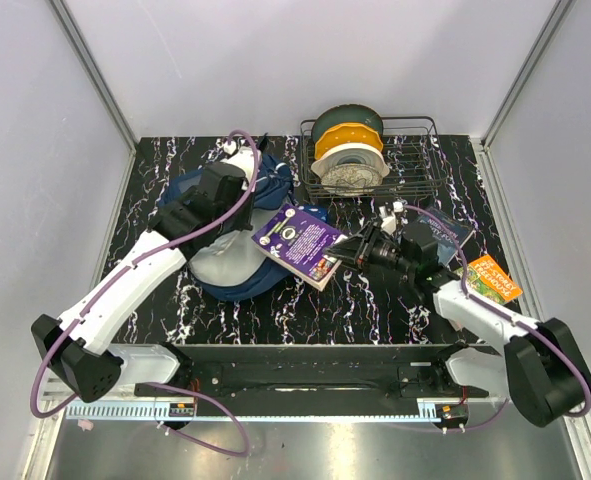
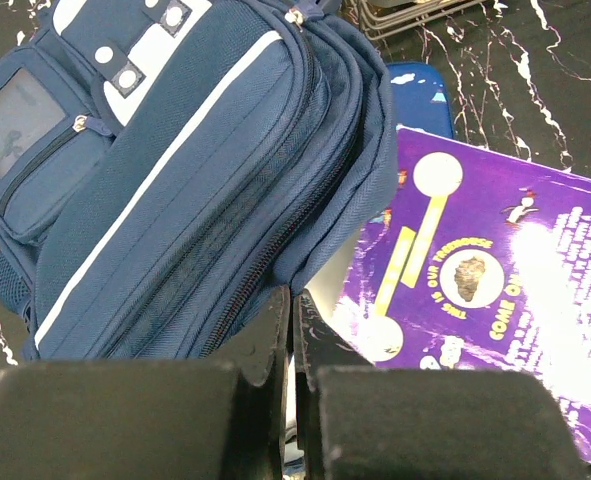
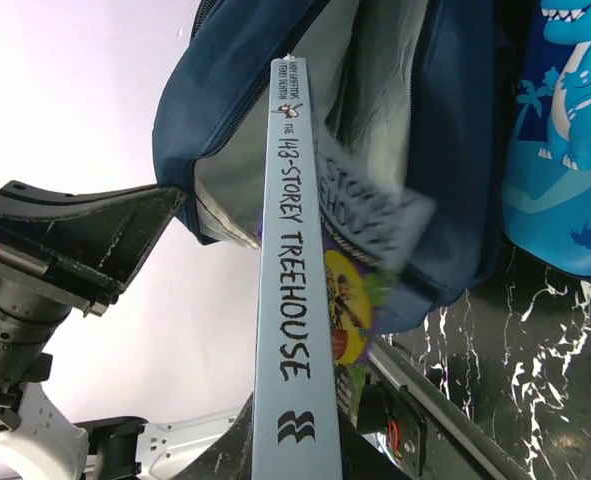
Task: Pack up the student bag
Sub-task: Place the book in the student bag.
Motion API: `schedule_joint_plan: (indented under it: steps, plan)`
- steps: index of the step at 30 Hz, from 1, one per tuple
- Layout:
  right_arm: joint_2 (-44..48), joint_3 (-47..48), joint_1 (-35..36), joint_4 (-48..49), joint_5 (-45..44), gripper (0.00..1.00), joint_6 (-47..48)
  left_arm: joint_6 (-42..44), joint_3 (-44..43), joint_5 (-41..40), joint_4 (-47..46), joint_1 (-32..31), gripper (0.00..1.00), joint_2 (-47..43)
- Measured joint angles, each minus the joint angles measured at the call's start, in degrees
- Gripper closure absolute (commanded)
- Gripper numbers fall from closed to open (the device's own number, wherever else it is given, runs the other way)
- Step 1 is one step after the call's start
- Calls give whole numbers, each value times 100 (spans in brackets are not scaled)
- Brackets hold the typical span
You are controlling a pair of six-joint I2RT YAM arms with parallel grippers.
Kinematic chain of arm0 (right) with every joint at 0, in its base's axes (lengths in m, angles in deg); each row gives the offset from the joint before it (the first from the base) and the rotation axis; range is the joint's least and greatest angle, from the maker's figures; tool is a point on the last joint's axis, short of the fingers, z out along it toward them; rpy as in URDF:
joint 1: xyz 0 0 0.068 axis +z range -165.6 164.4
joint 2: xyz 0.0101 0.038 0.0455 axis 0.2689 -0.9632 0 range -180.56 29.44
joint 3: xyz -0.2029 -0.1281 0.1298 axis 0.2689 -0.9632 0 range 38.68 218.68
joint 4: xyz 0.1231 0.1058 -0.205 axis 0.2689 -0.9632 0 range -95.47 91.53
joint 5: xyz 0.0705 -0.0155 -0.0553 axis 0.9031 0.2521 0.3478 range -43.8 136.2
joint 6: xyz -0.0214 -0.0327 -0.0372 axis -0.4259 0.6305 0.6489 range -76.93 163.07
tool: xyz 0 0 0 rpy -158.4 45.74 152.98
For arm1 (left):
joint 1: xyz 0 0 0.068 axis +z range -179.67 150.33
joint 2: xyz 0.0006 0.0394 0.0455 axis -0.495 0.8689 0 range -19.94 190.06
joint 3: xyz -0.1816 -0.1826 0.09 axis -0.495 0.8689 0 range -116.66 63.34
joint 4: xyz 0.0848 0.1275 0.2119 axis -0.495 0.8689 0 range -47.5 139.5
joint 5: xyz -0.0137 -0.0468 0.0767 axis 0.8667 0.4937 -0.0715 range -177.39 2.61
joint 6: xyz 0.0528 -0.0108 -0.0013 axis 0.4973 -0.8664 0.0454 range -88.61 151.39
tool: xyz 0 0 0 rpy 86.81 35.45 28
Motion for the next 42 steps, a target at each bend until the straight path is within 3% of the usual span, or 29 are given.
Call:
schedule_joint_plan:
  steps: [8, 18, 28, 42]
  plan:
    - [-960, 31, 166, 1458, 225, 100, -728, -149, -9, 11, -2, -138, 100, 4]
    - [-1023, 90, 240, 1152, 48, 100, -595, -221, -149, 52, 17, -144, 100, 2]
    - [-2693, 1071, 649, 1307, -433, 100, -538, -297, -363, 201, 101, -173, 100, -168]
    - [-3563, 2118, 1683, 1099, -2450, 100, -883, -868, -411, 153, 131, -400, 100, -199]
